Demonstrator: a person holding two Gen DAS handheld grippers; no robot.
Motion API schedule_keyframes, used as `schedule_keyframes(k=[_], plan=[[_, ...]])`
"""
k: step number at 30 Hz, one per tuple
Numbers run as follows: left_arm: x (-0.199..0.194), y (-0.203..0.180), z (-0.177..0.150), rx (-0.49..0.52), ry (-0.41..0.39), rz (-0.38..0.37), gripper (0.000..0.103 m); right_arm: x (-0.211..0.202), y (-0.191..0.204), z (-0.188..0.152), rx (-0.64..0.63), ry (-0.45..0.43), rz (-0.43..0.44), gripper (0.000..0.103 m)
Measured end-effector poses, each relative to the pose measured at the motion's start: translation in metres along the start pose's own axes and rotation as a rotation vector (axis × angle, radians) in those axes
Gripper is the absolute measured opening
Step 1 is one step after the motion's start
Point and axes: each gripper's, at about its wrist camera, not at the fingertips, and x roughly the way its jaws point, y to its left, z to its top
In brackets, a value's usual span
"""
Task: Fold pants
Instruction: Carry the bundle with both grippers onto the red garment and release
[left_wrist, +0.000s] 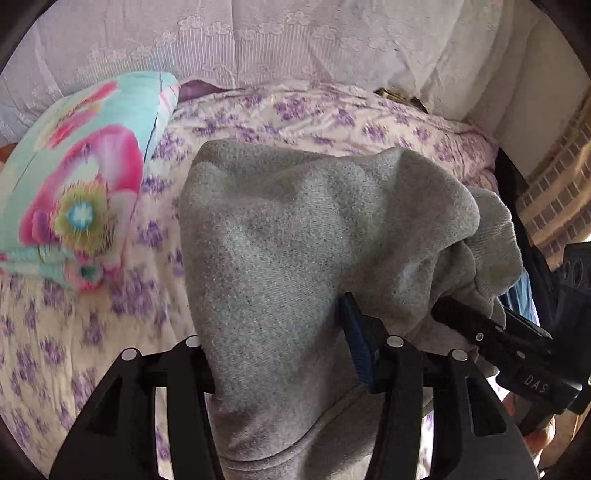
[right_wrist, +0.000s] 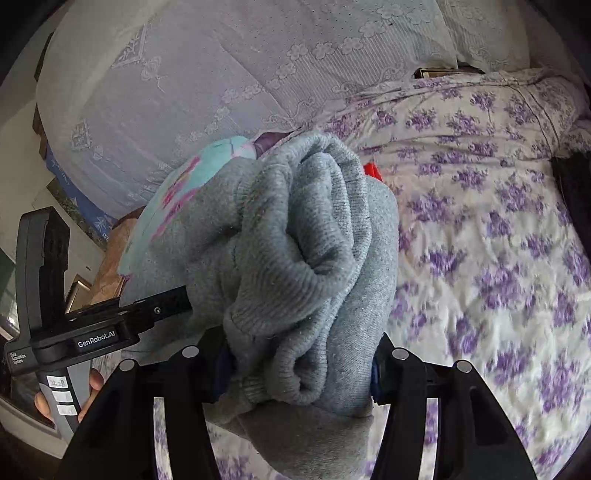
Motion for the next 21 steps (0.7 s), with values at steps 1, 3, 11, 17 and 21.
schedule_keyframes(k=[1,3,11,17,21], plan=[[0.013,0.006,0.024,-0.026,0.004,0.007,0.05,0.017,-0.004,0.022,0.01,0.005,-0.002,0.056],[0.04,0.017,0.065,-0.064,0.022,0.018,0.05,0.048,-0.012,0.058,0.017,0.012,-0.014,0.057],[0.145,0.053,0.114,-0.117,0.057,-0.017,0.05,0.154,-0.06,0.095,0.009,0.08,-0.019,0.059],[0.164,0.073,0.099,-0.16,0.042,-0.044,0.066,0.165,-0.067,0.088,-0.005,0.06,-0.078,0.1],[0.106,0.062,0.091,-0.094,-0.057,0.07,0.067,0.106,-0.036,0.098,-0.066,-0.078,-0.17,0.1]])
